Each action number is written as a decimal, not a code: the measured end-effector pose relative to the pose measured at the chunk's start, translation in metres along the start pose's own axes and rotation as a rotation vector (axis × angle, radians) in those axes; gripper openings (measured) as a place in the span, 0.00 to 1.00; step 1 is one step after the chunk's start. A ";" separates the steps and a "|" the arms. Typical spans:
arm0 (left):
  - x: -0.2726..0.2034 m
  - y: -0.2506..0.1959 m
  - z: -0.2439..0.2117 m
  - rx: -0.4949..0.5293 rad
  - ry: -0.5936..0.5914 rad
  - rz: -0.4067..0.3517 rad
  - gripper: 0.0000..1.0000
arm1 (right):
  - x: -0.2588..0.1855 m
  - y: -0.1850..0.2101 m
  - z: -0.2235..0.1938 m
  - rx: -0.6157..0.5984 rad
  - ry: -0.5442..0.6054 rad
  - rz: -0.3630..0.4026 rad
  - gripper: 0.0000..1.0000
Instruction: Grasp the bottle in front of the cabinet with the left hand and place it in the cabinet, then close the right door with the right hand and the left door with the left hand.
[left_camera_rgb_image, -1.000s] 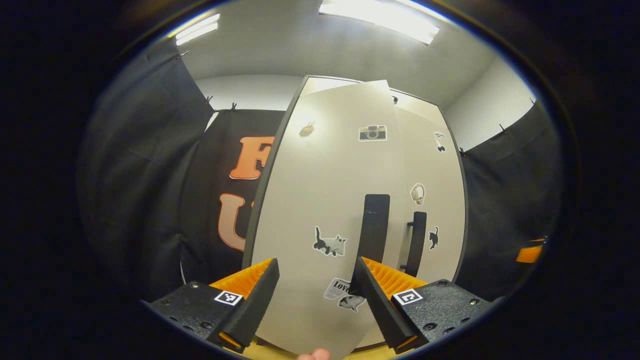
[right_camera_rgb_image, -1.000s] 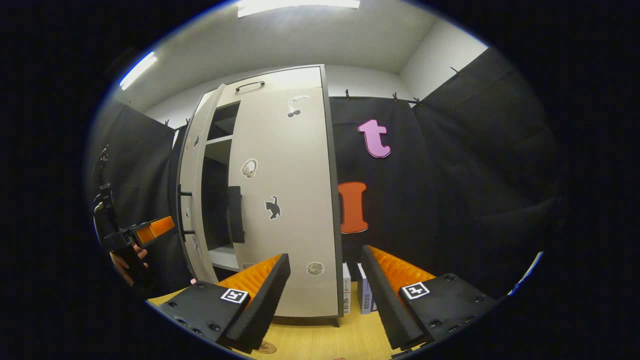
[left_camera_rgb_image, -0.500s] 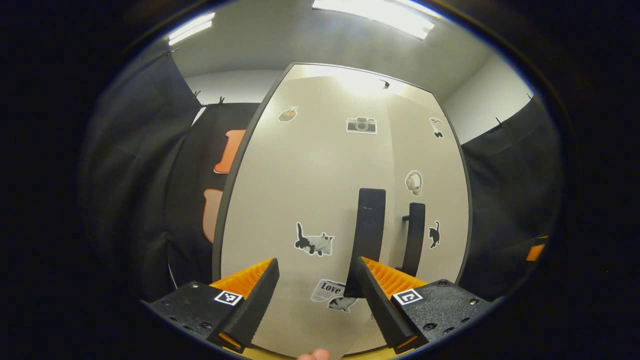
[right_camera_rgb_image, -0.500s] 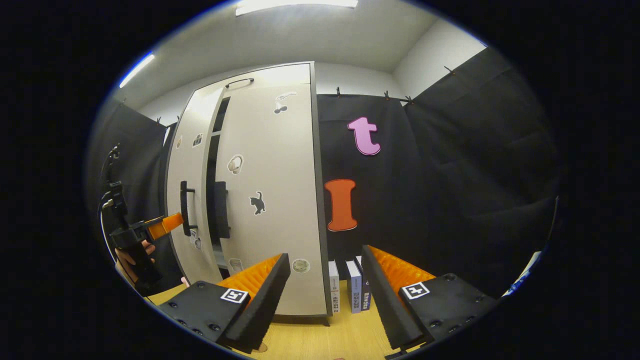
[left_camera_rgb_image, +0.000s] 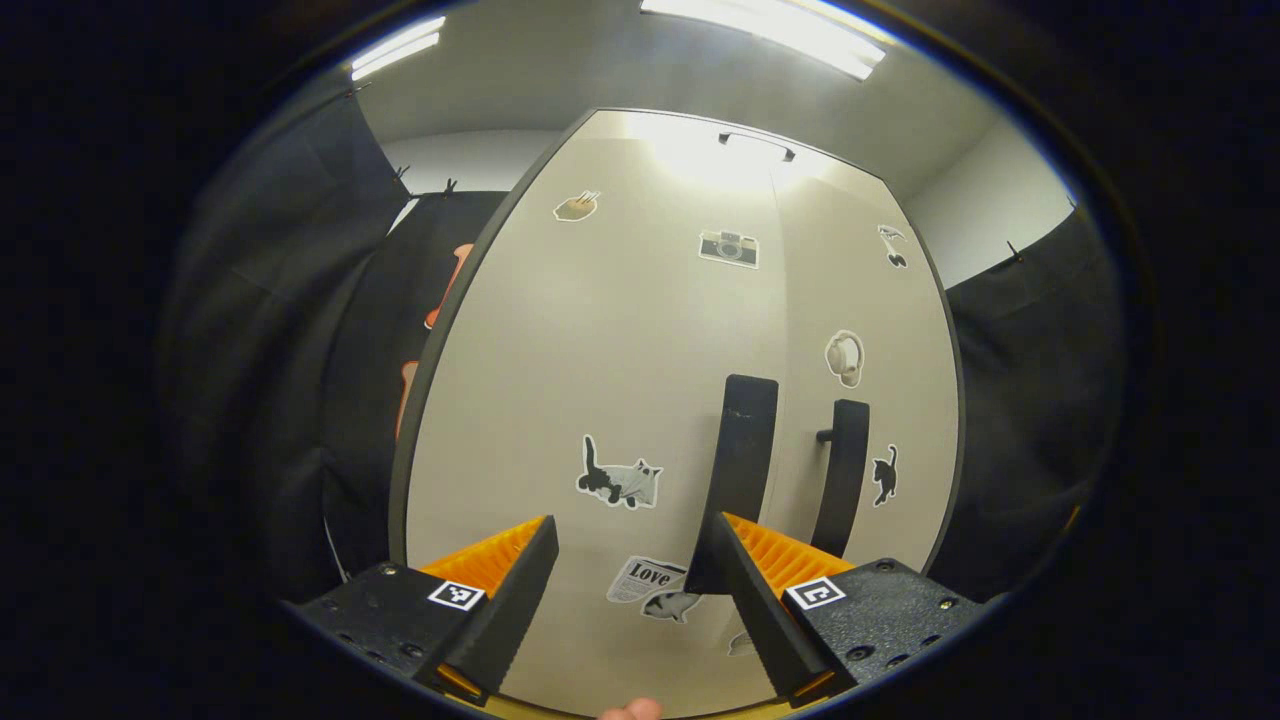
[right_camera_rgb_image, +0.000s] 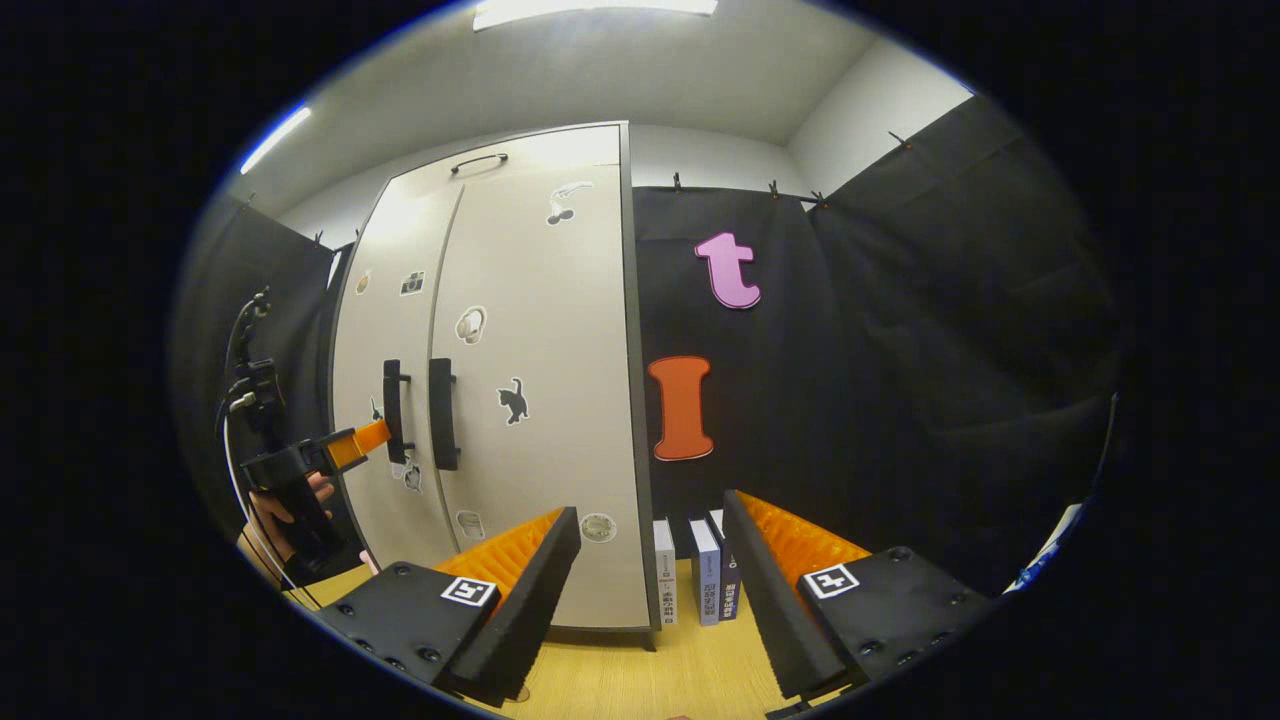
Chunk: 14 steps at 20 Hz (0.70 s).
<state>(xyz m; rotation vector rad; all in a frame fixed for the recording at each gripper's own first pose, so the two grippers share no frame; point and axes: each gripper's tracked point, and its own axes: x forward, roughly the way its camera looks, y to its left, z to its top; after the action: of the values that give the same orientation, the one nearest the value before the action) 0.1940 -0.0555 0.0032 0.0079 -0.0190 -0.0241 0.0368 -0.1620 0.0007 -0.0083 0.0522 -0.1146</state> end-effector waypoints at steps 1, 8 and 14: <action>-0.004 0.000 0.001 -0.006 0.000 -0.002 0.94 | 0.000 0.000 -0.002 0.002 0.004 0.009 0.95; -0.041 0.003 0.018 -0.014 -0.035 0.037 0.94 | -0.006 0.002 -0.004 -0.004 0.015 0.062 0.95; -0.088 0.007 0.024 0.023 -0.022 0.079 0.94 | -0.010 0.011 -0.007 0.006 0.023 0.112 0.95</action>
<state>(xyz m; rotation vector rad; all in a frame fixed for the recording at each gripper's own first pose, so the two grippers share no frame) 0.1062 -0.0466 0.0254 0.0298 -0.0417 0.0546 0.0282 -0.1498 -0.0059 0.0021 0.0749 -0.0030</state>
